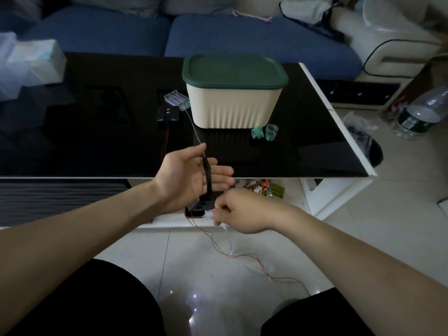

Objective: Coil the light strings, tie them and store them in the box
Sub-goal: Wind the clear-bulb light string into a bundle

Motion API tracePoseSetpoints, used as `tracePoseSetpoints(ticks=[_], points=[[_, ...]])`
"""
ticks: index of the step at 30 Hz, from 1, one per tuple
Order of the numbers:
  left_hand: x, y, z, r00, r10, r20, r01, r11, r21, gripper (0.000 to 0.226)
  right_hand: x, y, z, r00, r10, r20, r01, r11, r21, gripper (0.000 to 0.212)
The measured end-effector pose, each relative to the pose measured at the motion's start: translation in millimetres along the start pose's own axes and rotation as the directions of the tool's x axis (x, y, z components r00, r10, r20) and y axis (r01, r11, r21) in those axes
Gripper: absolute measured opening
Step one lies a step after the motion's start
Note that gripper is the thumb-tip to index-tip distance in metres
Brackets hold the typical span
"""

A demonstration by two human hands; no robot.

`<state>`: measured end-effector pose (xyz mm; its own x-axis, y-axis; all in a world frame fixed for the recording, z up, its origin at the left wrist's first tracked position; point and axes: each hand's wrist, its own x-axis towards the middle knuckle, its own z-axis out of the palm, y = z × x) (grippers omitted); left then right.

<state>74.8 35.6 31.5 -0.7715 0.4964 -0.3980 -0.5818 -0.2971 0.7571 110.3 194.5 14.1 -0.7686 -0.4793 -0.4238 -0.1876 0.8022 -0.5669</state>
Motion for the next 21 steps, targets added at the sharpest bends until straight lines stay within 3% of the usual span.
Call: tracePoseSetpoints(ticks=[4,8,12,15,21], points=[[-0.3,-6.2,-0.7,0.991,-0.127,0.051,0.12,0.985,0.12,0.07,-0.6,-10.6,7.8,0.999,-0.024,0.034,0.025,1.0,-0.012,0.028],[-5.3,-12.9,-0.1,0.957,-0.25,0.151,0.186,0.92,0.345,0.058,-1.5,-9.6,2.7,0.998,-0.033,-0.052,0.035,0.999,0.034,0.027],[2.2,-17.6,-9.4,0.887,-0.385,0.256,0.245,0.861,0.446,0.084,-5.5,-3.3,-5.2,0.995,-0.028,-0.092,0.038,0.994,0.106,0.025],[4.6,-19.2,-11.2,0.841,-0.443,0.31,0.239,0.819,0.522,0.079,-5.5,3.8,-14.0,0.99,0.011,-0.144,0.009,0.991,0.135,0.022],[4.0,-17.6,-13.2,0.883,-0.423,0.205,0.184,0.713,0.677,0.063,-7.6,27.3,-32.7,0.984,0.018,-0.178,0.032,0.961,0.274,0.033]])
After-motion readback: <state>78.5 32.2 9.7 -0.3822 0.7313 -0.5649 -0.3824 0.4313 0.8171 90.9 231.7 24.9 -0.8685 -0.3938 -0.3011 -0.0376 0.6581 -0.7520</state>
